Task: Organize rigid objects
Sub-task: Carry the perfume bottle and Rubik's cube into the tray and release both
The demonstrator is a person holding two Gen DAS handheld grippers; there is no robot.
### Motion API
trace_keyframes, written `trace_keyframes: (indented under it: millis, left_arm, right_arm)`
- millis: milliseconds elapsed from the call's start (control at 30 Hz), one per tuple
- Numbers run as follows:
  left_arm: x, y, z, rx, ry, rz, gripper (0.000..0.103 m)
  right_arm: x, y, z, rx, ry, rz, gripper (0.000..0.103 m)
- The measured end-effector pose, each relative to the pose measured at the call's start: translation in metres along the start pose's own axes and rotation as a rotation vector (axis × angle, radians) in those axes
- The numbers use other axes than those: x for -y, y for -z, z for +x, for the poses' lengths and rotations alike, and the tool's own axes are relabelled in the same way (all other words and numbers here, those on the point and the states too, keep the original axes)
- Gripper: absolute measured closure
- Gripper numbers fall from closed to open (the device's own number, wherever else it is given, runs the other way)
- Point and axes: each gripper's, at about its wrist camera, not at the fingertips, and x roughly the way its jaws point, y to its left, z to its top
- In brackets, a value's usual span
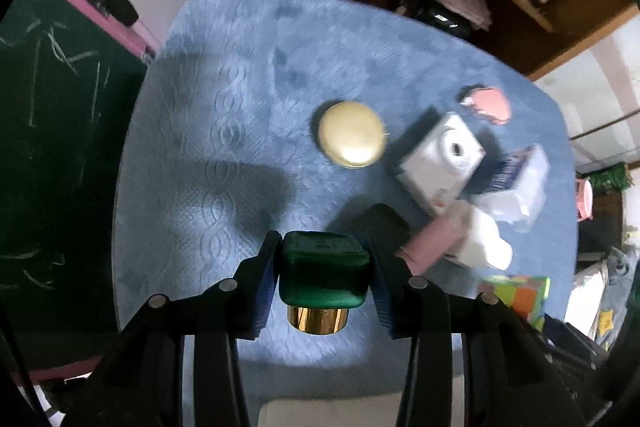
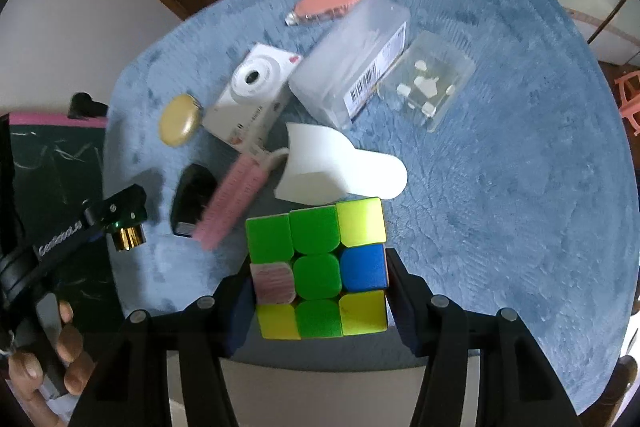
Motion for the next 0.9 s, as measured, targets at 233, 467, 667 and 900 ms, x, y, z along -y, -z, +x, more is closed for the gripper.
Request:
trace_keyframes:
  millis: [233, 467, 667, 900]
  left_arm:
    - [0.020, 0.015, -0.059, 0.071, 0.045, 0.085, 0.058]
    - [0.033, 0.051, -0.130, 0.159, 0.094, 0.171, 0.058]
    - [0.035, 0.089, -0.167, 0.200, 0.162, 0.197, 0.058]
    - [0.035, 0.142, -0.162, 0.193, 0.142, 0.276, 0.058]
  right_arm:
    - [0.000, 0.010, -0.053, 0.090, -0.055, -0.014, 0.044]
    - [-0.006, 0.037, -0.131, 0.236, -0.077, -0.080, 0.044]
    - [-0.007, 0.073, -0.185, 0.344, -0.093, -0.127, 0.044]
    - [0.002, 0.141, -0.205, 0.409, -0.026, -0.209, 0.044]
